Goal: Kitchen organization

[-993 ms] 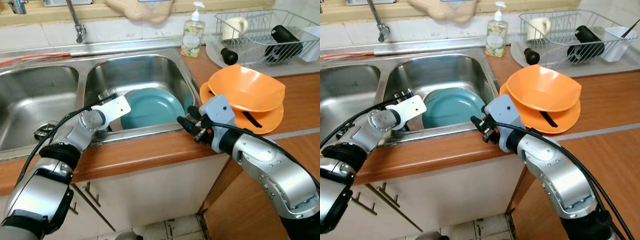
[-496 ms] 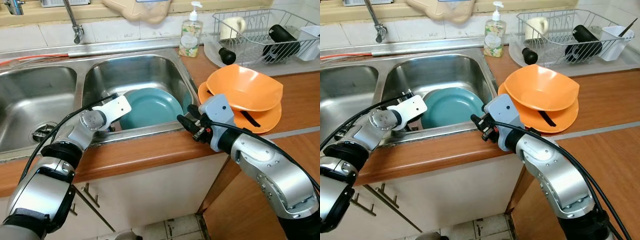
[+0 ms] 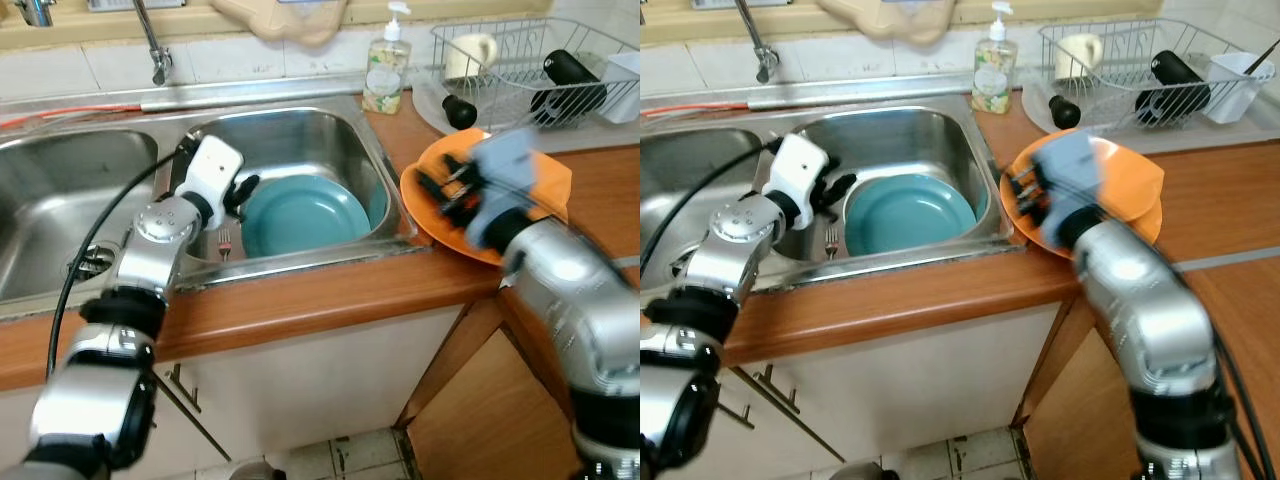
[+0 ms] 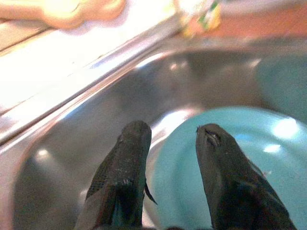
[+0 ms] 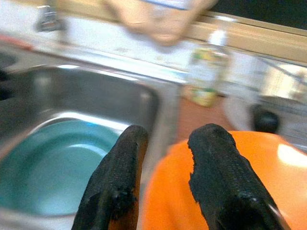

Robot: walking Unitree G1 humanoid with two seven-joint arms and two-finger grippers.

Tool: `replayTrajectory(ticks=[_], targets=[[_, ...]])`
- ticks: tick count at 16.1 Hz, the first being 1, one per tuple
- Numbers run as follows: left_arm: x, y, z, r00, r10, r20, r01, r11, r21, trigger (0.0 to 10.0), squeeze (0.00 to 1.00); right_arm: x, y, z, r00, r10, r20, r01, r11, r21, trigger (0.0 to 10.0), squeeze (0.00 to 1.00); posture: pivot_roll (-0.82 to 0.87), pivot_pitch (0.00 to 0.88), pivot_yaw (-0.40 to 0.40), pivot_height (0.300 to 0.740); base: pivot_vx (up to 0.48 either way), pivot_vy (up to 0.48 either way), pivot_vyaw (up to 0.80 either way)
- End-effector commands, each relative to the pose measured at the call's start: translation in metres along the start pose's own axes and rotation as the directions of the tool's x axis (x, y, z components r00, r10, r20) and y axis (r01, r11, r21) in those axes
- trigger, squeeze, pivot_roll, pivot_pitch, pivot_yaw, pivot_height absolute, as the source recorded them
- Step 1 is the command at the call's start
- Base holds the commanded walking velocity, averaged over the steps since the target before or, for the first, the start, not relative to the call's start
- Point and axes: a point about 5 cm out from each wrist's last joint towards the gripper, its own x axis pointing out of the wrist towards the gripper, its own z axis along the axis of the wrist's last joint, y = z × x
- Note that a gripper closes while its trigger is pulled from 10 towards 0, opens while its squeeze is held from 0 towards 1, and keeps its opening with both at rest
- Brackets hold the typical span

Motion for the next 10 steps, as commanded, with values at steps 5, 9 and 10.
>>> replayTrajectory(ticks=[5, 9, 10], targets=[[-0.028, -0.019, 0.015, 0.974, -0.18, 0.134, 0.187, 0.982, -0.04, 10.0, 0.0, -0.007, -0.057, 0.002, 0.971, -0.238, -0.04, 0.24, 0.968, 0.077, 10.0, 0.33, -0.04, 0.0, 0.036, 0.74, 0.0, 0.0, 0.0], [-0.049, -0.042, 0.028, 0.914, -0.329, 0.238, 0.361, 0.927, -0.101, 10.0, 1.0, -0.017, -0.09, -0.012, 0.926, -0.344, -0.153, 0.362, 0.925, 0.113, 10.0, 1.0, -0.04, 0.0, 0.035, 0.74, 0.0, 0.0, 0.0], [-0.057, -0.046, 0.03, 0.911, -0.334, 0.242, 0.365, 0.926, -0.095, 10.0, 1.0, -0.018, -0.103, -0.018, 0.901, -0.383, -0.203, 0.415, 0.898, 0.15, 10.0, 1.0, -0.04, 0.0, 0.035, 0.74, 0.0, 0.0, 0.0]])
